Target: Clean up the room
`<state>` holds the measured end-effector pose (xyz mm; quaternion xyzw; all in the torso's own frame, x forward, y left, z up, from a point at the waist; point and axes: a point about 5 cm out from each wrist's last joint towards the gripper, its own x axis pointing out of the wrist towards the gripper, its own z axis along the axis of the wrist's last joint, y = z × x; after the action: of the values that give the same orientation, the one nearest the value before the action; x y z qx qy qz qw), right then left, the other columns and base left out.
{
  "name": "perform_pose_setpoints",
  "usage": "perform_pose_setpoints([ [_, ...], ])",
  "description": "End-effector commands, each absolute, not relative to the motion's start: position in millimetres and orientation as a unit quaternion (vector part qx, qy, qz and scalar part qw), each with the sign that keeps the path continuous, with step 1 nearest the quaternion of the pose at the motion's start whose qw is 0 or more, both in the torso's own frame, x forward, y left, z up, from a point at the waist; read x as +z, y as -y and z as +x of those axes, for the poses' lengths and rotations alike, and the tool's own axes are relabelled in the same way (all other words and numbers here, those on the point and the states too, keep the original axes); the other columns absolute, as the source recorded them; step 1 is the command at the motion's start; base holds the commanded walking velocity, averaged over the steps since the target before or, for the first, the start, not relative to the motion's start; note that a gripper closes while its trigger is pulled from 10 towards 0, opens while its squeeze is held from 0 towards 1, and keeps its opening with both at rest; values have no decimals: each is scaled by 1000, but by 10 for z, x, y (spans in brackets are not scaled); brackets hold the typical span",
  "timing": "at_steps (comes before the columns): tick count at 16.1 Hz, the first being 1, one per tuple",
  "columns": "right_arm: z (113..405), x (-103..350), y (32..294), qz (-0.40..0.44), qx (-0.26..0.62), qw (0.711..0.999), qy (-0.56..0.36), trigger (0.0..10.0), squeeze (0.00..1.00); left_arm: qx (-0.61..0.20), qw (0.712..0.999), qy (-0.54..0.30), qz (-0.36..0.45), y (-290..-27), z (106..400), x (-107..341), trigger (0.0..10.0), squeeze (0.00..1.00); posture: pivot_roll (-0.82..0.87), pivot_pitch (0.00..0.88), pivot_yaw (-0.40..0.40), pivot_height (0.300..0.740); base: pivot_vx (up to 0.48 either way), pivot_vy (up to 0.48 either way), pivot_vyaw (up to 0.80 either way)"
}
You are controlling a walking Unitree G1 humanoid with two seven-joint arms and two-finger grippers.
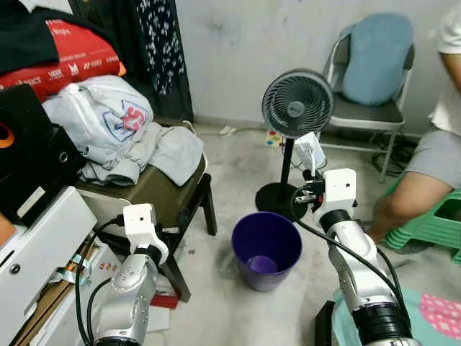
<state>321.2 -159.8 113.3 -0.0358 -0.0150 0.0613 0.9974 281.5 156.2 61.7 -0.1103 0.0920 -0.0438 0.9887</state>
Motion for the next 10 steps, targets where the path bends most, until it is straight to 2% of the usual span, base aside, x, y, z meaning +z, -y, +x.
perform_pose_setpoints([
  [1,3202,1141,1596,-37,64,997,17,10000,0,-47,989,-82,-109,-1581,2821,660,10000,0,-125,0,54,740,341,0,0],
  [10,3200,1133,1579,-34,66,997,15,10000,0,-47,990,-82,-109,-1588,2822,665,10000,0,-120,0,56,740,339,0,0],
])
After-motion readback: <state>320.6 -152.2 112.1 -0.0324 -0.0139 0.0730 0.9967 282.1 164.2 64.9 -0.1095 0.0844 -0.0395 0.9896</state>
